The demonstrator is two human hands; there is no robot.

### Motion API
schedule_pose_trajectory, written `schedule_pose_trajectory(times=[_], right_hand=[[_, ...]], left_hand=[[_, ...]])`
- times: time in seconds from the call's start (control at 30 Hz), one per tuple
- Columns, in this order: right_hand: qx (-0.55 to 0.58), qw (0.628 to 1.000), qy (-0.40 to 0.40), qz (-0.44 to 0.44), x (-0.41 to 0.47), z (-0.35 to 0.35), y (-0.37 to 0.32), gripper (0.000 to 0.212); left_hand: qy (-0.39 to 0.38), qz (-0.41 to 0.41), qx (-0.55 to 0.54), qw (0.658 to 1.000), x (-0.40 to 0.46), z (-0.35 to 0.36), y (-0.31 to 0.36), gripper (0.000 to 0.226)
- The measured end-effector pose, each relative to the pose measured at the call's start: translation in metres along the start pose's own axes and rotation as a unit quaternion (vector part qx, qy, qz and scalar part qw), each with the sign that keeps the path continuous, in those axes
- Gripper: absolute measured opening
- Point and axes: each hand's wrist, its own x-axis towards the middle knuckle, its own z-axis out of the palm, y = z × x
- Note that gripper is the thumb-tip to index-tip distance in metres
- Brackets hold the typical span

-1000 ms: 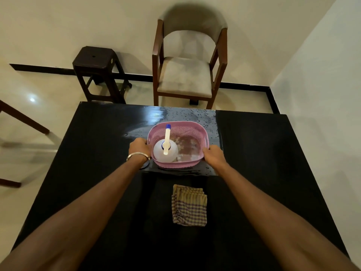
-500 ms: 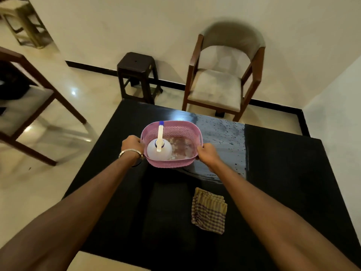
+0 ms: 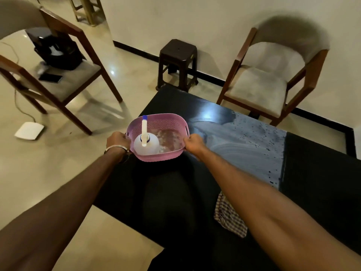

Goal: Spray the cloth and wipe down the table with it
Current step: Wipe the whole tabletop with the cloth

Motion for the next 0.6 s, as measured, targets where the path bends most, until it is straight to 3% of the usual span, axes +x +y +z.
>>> schedule_pose_trajectory(times=[0.27,0.6], right_hand=[[-0.037,0.998,-0.056,-0.015,-0.008,0.040,-0.029,0.026],[-0.053,0.996,-0.067,-0.027,-0.007,0.064,-0.034,0.028]], left_hand=[[0.030,-0.054,-0.005,0.998,0.009,-0.023,-0.051,0.028],[0.037,-0.087,-0.016,0.995,0.006,-0.024,-0.069,0.029]])
